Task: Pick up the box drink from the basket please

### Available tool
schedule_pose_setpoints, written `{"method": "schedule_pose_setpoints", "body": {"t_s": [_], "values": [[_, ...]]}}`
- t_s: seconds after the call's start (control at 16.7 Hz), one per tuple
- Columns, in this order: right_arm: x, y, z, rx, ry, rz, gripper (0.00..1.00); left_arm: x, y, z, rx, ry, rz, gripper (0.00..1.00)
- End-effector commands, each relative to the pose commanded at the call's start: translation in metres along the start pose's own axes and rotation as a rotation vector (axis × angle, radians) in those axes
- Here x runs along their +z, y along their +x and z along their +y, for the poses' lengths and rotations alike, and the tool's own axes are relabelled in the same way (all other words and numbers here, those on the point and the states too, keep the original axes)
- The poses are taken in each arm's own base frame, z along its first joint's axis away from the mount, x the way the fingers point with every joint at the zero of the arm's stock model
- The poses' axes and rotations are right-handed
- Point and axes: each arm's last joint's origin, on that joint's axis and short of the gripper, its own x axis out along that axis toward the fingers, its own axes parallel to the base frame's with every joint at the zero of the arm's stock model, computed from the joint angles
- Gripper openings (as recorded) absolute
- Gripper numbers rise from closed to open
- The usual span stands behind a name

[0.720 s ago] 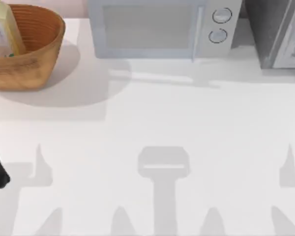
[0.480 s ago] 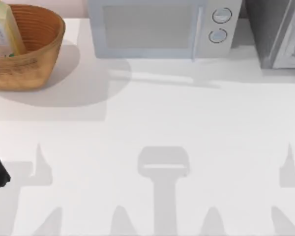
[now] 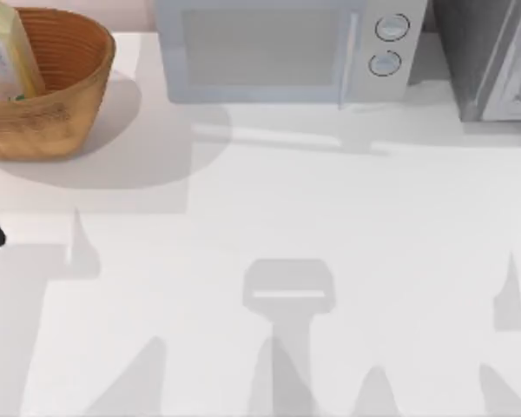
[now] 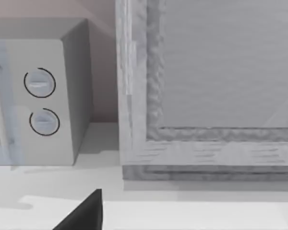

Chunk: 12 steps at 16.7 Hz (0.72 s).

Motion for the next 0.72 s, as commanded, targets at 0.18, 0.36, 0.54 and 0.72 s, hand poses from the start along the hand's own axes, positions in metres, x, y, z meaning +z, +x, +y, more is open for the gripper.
{"method": "schedule_pose_setpoints", "body": {"t_s": [0.18, 0.36, 0.54, 0.72], "values": [[0.0, 0.0, 0.0, 0.0, 0.0, 0.0, 1.0, 0.019, 0.034, 0.001, -0.002, 0.002, -0.028, 1.0], [0.0, 0.0, 0.0, 0.0, 0.0, 0.0, 1.0, 0.026, 0.077, 0.003, -0.004, 0.004, -0.04, 1.0], [0.0, 0.0, 0.0, 0.0, 0.0, 0.0, 1.0, 0.014, 0.125, 0.007, -0.008, 0.007, -0.035, 1.0], [0.0, 0.0, 0.0, 0.0, 0.0, 0.0, 1.0, -0.013, 0.168, 0.013, -0.011, 0.007, -0.016, 1.0]]}}
